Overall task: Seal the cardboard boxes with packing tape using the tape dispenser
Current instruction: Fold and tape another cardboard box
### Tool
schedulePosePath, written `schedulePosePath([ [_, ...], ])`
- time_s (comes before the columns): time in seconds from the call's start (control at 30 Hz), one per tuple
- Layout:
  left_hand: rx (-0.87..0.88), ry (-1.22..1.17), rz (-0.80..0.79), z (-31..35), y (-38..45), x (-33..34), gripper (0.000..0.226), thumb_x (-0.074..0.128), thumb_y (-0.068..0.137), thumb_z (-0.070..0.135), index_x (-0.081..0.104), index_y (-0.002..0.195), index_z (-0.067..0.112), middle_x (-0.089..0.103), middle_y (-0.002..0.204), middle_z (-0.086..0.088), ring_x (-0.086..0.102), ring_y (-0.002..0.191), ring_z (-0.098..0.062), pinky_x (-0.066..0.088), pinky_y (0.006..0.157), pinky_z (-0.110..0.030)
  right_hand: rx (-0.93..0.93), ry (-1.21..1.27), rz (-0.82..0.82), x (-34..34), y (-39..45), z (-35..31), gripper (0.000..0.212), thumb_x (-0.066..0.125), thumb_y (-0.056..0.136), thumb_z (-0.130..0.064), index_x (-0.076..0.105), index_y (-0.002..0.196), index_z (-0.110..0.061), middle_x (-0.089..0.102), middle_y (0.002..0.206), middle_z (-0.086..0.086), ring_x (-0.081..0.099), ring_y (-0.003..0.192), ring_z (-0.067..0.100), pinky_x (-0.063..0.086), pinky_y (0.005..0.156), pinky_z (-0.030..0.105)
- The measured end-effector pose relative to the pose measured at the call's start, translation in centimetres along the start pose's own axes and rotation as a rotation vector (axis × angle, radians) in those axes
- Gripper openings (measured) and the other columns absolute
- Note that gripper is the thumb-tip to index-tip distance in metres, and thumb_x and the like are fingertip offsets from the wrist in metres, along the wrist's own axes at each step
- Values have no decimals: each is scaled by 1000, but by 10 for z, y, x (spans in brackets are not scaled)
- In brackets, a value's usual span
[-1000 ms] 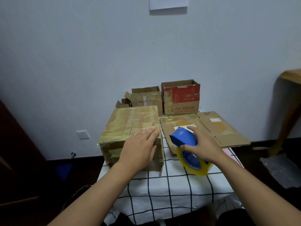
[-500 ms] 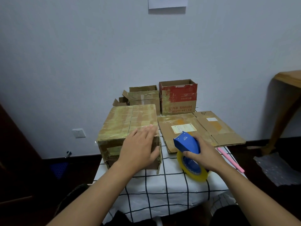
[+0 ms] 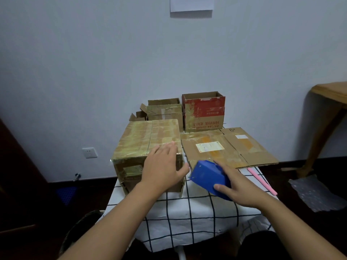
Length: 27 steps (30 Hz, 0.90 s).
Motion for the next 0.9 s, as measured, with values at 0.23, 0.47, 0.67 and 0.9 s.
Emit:
schedulePosePath([
  [0.23,31,-6,1,-1,-1,-4,68,45,85,65,49,136,21,49,147,1,46,133,-15,30,113,-32,-17,-395,-40,27,-11,13,81,60,95,-47,11,157,-30,42,135,-8,36,115,14,34,99,30],
  [0.47,56,-47,2,-2,-2,-5,70,41,85,66,47,138,21,46,150,1,43,135,-15,27,114,-33,28,-445,-98,49,-16,22,80,59,95,-46,10,156,-31,40,141,-8,35,114,13,33,100,30],
  [0.67,77,-33,0,-4,-4,-2,69,42,86,63,42,143,24,40,154,2,36,139,-15,18,117,-33,56,-537,-211,44,-10,21,90,59,88,-57,9,158,-30,35,150,-4,34,134,19,28,113,35],
  [0.9,33,-5,-8,-21,-21,-5,82,36,82,66,15,153,30,35,149,-1,29,138,-20,14,117,-41,-20,144,266,-18,27,-65,47,60,96,-38,52,141,-25,61,116,-12,57,105,3,50,91,29],
])
Point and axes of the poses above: each hand's wrist, its own y-axis towards the middle knuckle, its own x-axis out of the palm, z = x × y, the point moved 8 cm from there along y, towards the middle knuckle
